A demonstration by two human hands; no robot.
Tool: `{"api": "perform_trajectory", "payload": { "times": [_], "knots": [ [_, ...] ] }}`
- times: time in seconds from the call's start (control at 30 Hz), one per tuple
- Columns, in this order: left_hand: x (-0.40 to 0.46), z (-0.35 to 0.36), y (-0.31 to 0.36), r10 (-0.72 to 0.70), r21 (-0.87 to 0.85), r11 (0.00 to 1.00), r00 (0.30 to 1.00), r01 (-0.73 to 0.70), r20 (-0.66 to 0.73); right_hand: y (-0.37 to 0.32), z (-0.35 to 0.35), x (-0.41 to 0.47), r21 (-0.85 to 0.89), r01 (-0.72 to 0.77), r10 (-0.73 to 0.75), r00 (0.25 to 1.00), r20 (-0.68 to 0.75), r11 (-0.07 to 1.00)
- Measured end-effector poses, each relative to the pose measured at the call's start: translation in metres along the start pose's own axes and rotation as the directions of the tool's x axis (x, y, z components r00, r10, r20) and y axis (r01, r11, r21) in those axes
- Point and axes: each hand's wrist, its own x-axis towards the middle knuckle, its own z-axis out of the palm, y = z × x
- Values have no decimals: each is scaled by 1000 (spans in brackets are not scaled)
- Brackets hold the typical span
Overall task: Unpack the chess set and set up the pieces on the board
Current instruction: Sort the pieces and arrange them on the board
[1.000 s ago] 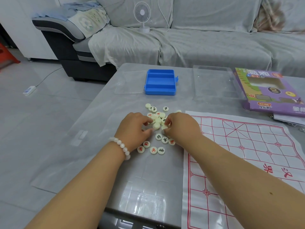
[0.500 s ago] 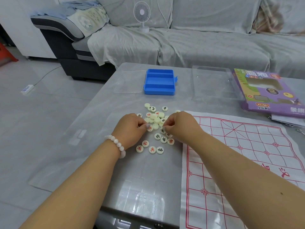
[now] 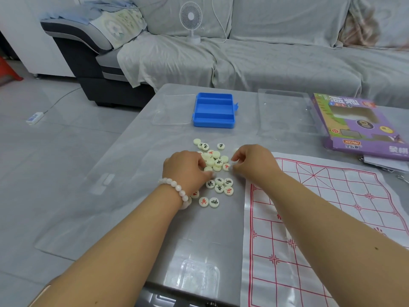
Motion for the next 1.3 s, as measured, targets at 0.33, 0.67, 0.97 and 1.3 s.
{"api": "perform_trajectory", "payload": {
  "times": [0.33,0.67,0.97,1.3],
  "knots": [
    [-4,-4,-10,-35,-197,980,999,39,25,-4,2,-11,17,107,-108,993,53,994],
    [4,-3,-25,-195,-214,962,975,168,-108,-14,5,-13,18,169,-170,975,143,985],
    [13,6,-29,15,-195,981,999,-24,-49,-18,12,8,-78,184,-182,983,30,980],
    [11,-2,-30,-59,-259,965,995,36,-84,-20,1,1,-140,213,-210,977,39,967]
  ]
}}
